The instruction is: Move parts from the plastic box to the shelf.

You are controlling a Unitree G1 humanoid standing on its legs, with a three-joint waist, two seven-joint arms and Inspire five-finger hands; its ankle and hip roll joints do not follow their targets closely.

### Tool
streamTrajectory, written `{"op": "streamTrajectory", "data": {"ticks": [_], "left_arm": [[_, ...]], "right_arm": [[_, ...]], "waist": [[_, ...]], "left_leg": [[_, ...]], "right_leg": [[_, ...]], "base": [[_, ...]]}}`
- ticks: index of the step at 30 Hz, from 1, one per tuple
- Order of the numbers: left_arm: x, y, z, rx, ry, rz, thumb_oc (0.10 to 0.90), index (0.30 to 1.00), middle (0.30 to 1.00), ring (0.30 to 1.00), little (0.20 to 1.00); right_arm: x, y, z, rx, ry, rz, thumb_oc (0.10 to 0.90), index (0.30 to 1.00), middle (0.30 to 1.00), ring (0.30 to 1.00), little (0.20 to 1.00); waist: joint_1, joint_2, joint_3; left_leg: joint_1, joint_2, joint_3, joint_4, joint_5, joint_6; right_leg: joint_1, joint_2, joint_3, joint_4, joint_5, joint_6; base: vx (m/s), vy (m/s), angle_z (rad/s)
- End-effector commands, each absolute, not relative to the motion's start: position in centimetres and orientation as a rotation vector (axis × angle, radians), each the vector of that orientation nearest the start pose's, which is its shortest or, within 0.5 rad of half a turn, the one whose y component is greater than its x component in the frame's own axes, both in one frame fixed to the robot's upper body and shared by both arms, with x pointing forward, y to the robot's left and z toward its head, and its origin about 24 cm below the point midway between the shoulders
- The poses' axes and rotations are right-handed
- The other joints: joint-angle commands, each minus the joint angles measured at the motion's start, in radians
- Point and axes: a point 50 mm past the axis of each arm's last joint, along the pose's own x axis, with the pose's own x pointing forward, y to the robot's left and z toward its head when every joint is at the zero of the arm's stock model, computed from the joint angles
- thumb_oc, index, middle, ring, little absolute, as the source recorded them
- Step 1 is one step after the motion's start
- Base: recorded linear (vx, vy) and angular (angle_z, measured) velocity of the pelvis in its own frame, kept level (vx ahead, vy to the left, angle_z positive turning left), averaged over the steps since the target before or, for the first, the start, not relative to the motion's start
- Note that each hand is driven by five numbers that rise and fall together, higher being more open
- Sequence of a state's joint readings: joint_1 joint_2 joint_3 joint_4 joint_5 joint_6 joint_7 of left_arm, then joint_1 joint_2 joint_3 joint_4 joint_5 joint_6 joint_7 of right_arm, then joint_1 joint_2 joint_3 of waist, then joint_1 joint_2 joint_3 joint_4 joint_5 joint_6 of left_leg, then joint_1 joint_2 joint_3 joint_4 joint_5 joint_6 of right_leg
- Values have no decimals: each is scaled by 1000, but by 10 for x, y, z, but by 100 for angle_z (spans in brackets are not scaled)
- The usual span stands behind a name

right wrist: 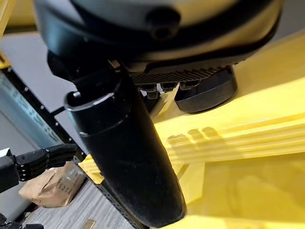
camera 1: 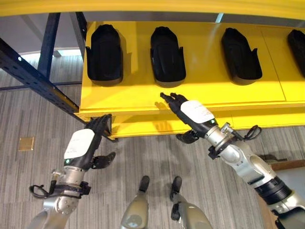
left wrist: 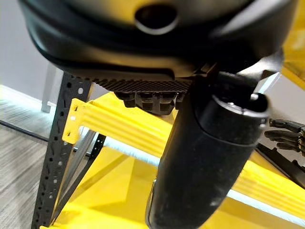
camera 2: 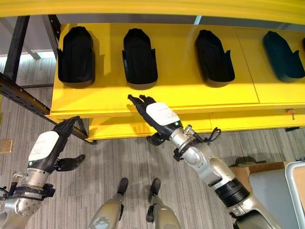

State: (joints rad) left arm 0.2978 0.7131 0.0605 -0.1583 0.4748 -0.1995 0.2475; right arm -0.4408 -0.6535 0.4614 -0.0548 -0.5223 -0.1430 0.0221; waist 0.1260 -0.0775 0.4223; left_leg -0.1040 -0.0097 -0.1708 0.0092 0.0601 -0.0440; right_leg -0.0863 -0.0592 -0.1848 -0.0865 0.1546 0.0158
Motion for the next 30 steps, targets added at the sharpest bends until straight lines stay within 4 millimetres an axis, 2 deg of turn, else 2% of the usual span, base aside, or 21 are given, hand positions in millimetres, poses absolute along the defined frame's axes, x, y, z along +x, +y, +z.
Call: {"op": "streamTrajectory", "data": {"ticks": [1, 9, 20, 30], "left_arm": [[192, 262, 114, 1139, -340, 69, 900, 1000, 1000, 1000, 1000], [192, 259, 115, 1134, -349, 48, 900, 1000, 1000, 1000, 1000], [197, 257, 121, 1127, -378, 54, 900, 1000, 1000, 1000, 1000], [199, 256, 120, 1108, -384, 77, 900, 1000, 1000, 1000, 1000]], "right_arm": [[295, -107, 169, -1264, -767, 449, 900, 1000, 1000, 1000, 1000], [314, -111, 163, -1359, -729, 387, 900, 1000, 1000, 1000, 1000], [332, -122, 178, -1444, -733, 264, 900, 1000, 1000, 1000, 1000], [330, -133, 198, -1411, -786, 147, 900, 1000, 1000, 1000, 1000]], "waist": [[-12, -15, -80], [6, 1, -46], [11, 16, -13], [6, 13, -9]], "left_leg": [[-19, -74, 33, 4, -54, 90], [-40, -78, 31, 12, -50, 92], [-68, -79, 35, 12, -41, 93], [-75, -77, 36, 13, -45, 94]], "right_leg": [[-23, -46, 25, 74, -94, 72], [-44, -51, 21, 89, -91, 73], [-77, -54, 19, 104, -89, 73], [-89, -55, 25, 110, -93, 71]], "base": [[0, 0, 0], [-13, 4, 4], [-6, 3, 1], [0, 0, 0]]}}
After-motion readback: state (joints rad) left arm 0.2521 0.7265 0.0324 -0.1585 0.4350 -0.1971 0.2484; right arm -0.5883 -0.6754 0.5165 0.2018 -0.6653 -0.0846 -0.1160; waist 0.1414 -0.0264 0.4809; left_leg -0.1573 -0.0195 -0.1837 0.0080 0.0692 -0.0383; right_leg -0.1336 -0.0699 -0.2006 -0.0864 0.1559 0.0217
